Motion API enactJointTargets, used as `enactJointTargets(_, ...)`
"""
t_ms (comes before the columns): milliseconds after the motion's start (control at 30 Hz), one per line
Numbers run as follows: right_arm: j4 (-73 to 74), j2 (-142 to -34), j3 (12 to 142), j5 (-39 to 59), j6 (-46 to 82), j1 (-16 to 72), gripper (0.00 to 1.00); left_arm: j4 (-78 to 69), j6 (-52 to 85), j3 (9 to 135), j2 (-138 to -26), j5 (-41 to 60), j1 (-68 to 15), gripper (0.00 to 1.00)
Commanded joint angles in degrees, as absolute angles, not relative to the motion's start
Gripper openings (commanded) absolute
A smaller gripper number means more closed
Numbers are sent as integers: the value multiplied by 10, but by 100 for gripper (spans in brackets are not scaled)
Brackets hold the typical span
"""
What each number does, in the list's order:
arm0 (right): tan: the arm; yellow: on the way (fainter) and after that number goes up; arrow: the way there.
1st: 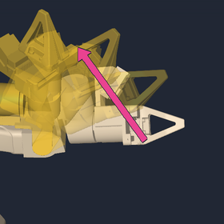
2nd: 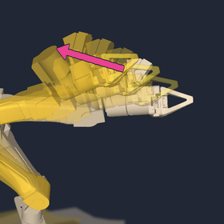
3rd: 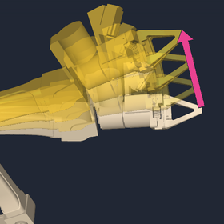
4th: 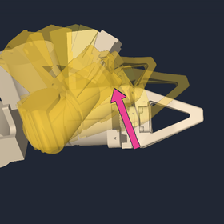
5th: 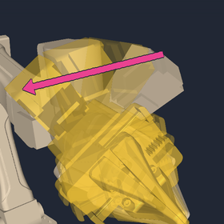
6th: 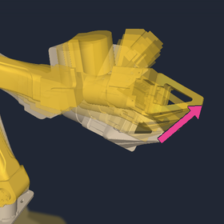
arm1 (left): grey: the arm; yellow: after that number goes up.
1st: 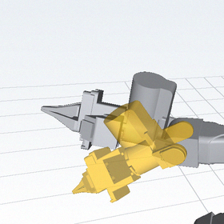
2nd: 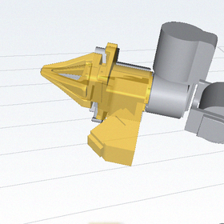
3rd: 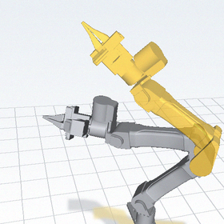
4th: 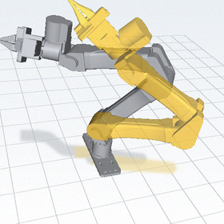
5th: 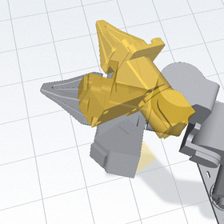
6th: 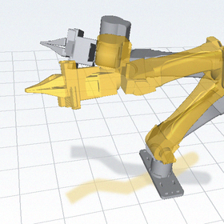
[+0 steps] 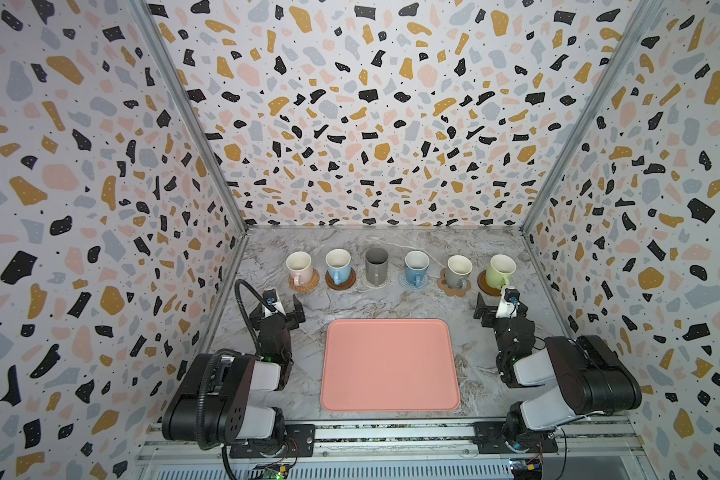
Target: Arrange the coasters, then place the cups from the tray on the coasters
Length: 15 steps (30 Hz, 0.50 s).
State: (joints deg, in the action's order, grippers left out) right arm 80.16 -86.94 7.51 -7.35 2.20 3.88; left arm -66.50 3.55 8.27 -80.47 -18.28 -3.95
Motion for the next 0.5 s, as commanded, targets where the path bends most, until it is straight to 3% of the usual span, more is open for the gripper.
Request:
enactJointTargets(0,798,-866,89,-82,14,44,99,-692,25,91,-798,-181,-42,99)
enactJointTargets(467,786,-867,97,-91,7,50,99,-692,25,91,-797,-180,-42,99)
